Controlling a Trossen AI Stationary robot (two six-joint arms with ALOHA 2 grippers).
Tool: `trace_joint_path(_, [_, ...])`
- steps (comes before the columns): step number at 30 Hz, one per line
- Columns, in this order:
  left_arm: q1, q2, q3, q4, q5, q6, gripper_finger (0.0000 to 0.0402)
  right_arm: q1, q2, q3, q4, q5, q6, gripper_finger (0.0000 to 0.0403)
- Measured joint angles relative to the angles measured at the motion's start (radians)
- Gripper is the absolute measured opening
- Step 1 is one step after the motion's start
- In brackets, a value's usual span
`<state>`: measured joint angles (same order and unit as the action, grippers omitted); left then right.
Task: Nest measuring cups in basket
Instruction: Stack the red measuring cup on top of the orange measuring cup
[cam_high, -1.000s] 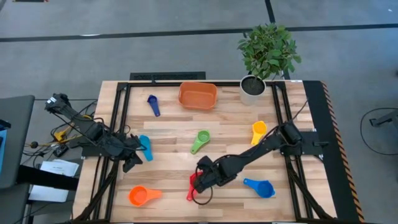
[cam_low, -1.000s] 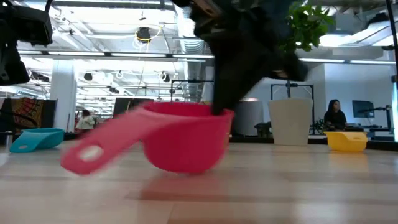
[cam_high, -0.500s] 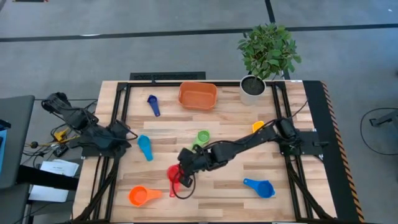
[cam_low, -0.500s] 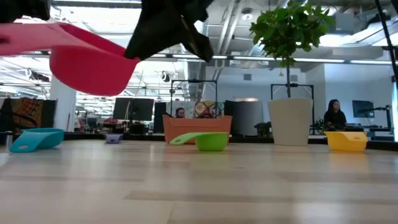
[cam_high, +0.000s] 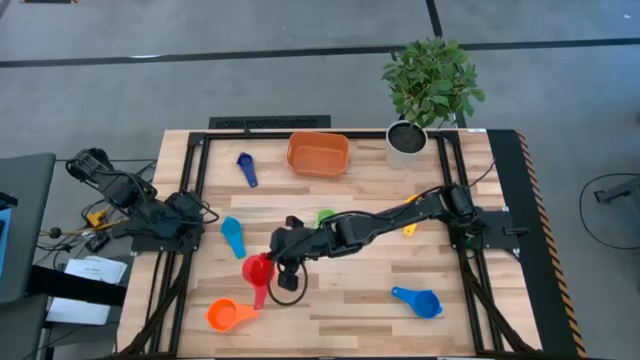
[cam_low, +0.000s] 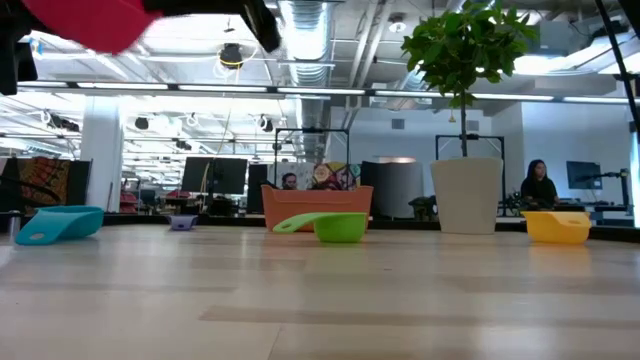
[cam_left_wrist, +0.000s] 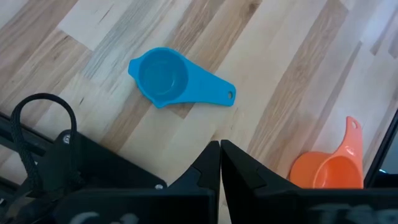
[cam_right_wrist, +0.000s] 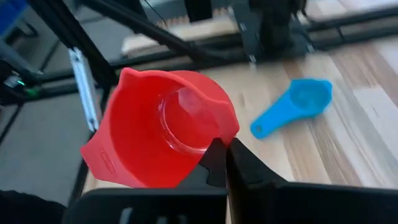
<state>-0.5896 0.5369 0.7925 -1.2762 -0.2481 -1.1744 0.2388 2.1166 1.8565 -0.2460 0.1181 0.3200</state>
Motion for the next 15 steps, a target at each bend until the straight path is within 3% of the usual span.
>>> trace_joint_path(15, [0.000, 0.000, 0.000, 0.000, -0.048, 0.015, 0.0000, -0.035, -0.001, 0.000, 0.137, -0.068, -0.033, 0.0004])
